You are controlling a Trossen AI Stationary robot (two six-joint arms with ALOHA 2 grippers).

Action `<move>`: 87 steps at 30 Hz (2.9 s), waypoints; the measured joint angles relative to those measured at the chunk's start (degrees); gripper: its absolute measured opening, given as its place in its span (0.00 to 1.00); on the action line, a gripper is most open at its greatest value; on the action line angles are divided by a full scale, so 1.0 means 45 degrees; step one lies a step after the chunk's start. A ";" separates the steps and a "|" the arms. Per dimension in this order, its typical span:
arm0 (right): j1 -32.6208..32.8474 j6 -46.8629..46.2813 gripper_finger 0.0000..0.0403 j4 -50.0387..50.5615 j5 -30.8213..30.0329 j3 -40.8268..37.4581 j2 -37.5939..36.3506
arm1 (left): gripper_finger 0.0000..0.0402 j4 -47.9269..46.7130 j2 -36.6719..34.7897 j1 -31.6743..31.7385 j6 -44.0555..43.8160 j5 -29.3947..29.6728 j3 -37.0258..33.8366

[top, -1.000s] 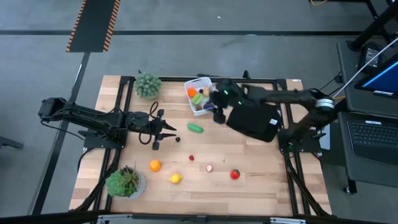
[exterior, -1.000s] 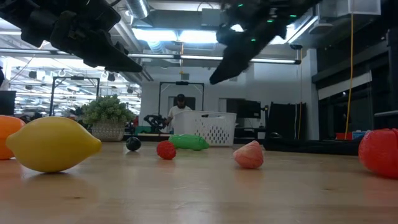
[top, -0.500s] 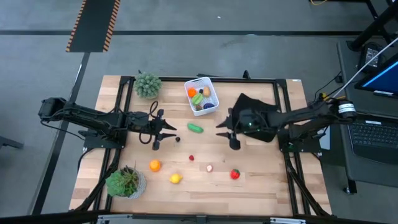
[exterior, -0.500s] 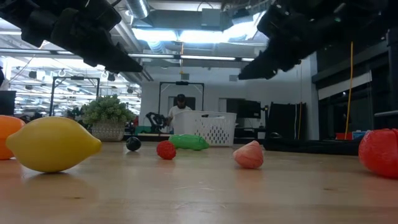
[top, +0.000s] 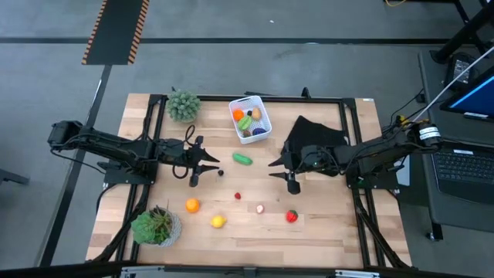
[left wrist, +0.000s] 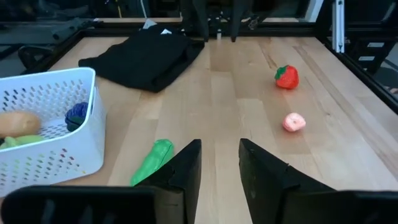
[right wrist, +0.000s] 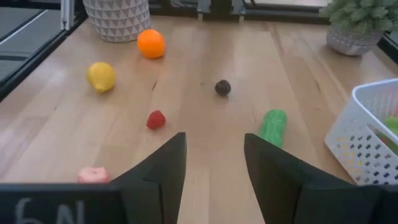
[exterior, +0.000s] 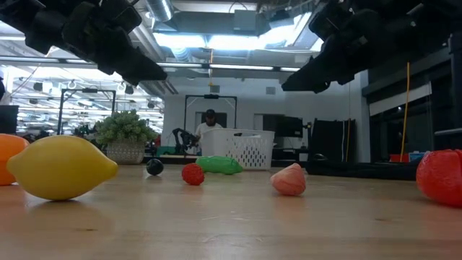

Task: Pick and placing Produce into tupperware
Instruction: Put the cherry into the basket

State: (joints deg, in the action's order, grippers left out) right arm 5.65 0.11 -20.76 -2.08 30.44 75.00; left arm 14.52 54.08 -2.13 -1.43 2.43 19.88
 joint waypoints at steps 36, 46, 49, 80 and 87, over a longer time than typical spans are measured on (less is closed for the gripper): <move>0.0136 0.0022 0.41 0.0021 -0.0453 0.0000 0.0005 | 0.21 -0.6802 0.5207 -0.5551 -0.9129 0.6318 0.4616; 0.0136 -0.0027 0.41 0.0405 -0.0448 0.0004 0.0010 | 0.26 -0.7464 0.6275 -0.5251 -0.9144 0.5968 0.5076; 0.0136 -0.0032 0.41 0.0405 -0.0443 0.0001 0.0010 | 0.27 -0.7438 0.6275 -0.5318 -0.8458 0.5690 0.5076; 0.0131 -0.0255 0.41 0.0478 -0.0443 0.0005 0.0010 | 0.30 -0.7903 0.8835 -0.3387 -1.0282 0.5807 0.5081; 0.0131 -0.0255 0.41 0.0488 -0.0443 0.0005 0.0010 | 0.31 -0.7578 0.8981 -0.2959 -1.0282 0.5105 0.5098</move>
State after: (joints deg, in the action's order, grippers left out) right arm 6.24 -1.04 -18.57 -4.08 30.46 75.05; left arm -19.58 94.50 -15.45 -47.70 25.40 42.82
